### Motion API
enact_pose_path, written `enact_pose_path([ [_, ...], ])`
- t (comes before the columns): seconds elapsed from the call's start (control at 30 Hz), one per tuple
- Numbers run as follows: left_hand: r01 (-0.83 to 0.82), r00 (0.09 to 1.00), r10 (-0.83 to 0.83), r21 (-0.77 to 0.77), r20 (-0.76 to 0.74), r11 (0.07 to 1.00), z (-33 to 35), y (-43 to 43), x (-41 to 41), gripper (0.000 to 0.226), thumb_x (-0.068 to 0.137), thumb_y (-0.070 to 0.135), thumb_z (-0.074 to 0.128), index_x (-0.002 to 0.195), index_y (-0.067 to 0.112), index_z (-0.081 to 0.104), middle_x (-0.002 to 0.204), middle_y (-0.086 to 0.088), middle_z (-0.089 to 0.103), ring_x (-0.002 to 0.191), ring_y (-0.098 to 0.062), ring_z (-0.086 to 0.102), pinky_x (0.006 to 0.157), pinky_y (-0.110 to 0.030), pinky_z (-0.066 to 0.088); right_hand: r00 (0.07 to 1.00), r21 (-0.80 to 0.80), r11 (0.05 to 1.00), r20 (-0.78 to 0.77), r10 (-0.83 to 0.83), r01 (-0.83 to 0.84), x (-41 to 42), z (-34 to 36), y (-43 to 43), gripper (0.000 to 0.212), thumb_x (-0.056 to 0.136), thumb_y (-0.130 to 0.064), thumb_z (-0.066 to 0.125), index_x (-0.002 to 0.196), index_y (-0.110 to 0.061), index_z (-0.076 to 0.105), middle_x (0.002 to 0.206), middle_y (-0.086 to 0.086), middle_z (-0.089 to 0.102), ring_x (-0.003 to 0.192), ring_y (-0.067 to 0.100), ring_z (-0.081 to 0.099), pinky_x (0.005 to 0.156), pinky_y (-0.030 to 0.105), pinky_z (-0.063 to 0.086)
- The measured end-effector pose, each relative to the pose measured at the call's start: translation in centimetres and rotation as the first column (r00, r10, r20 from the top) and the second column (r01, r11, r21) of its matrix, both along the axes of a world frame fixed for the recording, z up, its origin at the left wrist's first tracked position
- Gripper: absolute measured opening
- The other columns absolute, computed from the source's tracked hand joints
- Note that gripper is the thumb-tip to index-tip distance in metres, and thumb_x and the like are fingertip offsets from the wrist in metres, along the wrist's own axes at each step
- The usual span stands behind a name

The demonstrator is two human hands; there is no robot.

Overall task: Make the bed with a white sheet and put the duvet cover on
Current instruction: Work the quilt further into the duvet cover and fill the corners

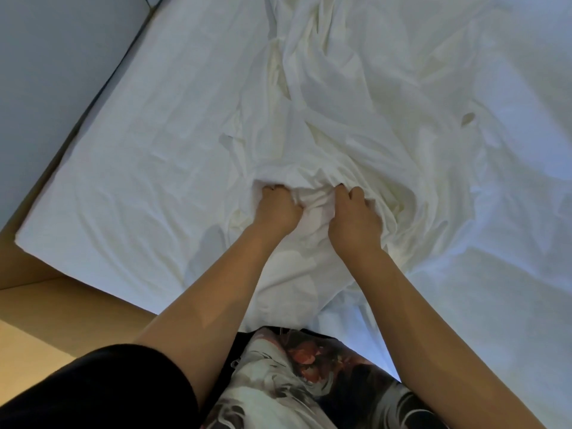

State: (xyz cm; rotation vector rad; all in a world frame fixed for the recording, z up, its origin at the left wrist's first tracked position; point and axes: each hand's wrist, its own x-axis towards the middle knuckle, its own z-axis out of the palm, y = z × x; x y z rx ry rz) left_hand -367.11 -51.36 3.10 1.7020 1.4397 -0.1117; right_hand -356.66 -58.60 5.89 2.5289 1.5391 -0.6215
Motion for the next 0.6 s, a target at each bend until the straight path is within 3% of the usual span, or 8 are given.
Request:
enact_pose_path([
  [0.07,-0.025,1.000,0.025,-0.081,-0.002,0.996,-0.2,0.4,0.1,0.028,0.093,0.011,0.048,0.115,-0.005,0.055,0.114,-0.021,0.060,0.104,-0.033,0.057,0.083,-0.035,0.046,1.000,-0.009,1.000,-0.012,-0.001,0.001,0.0,-0.1,0.0,0.050,0.088,-0.004,0.046,0.136,-0.010,0.033,0.124,0.013,0.043,0.103,0.032,0.048,0.063,0.033,0.033],
  [0.17,-0.074,0.996,0.082,-0.165,0.041,0.984,-0.1,0.9,0.9,0.033,0.089,0.009,0.052,0.120,0.002,0.053,0.115,-0.016,0.060,0.104,-0.031,0.058,0.090,-0.040,0.049,1.000,-0.006,1.000,-0.017,0.008,-0.008,0.1,-0.2,0.0,0.051,0.088,-0.006,0.048,0.136,-0.011,0.032,0.125,0.011,0.043,0.106,0.031,0.048,0.063,0.033,0.033],
  [0.33,-0.188,0.948,0.269,-0.386,0.168,0.903,1.0,0.5,2.8,0.017,0.092,0.023,0.057,0.104,0.011,0.057,0.106,-0.007,0.062,0.100,-0.024,0.058,0.090,-0.037,0.049,0.997,0.046,0.999,-0.077,0.027,-0.024,0.2,0.0,-0.6,0.051,0.091,-0.012,0.045,0.140,-0.010,0.032,0.129,0.012,0.046,0.112,0.031,0.048,0.078,0.034,0.038],
  [0.47,-0.243,0.938,0.284,-0.207,0.199,0.948,2.5,-1.4,3.4,0.031,0.094,0.021,0.050,0.120,0.006,0.053,0.118,-0.012,0.061,0.107,-0.028,0.057,0.093,-0.040,0.048,0.991,0.099,0.995,-0.130,-0.011,0.024,0.3,0.8,-1.6,0.057,0.092,-0.016,0.043,0.146,-0.011,0.026,0.136,0.013,0.044,0.122,0.031,0.043,0.102,0.034,0.030],
  [0.6,-0.224,0.923,0.231,-0.060,0.309,0.973,6.4,-1.8,1.5,0.019,0.088,0.018,0.058,0.102,0.007,0.061,0.100,-0.010,0.067,0.095,-0.025,0.062,0.083,-0.035,0.051,0.985,0.376,0.922,-0.172,-0.032,0.096,0.2,3.0,-2.6,0.048,0.089,-0.016,0.047,0.136,-0.006,0.043,0.125,0.016,0.051,0.111,0.032,0.046,0.099,0.034,0.030],
])
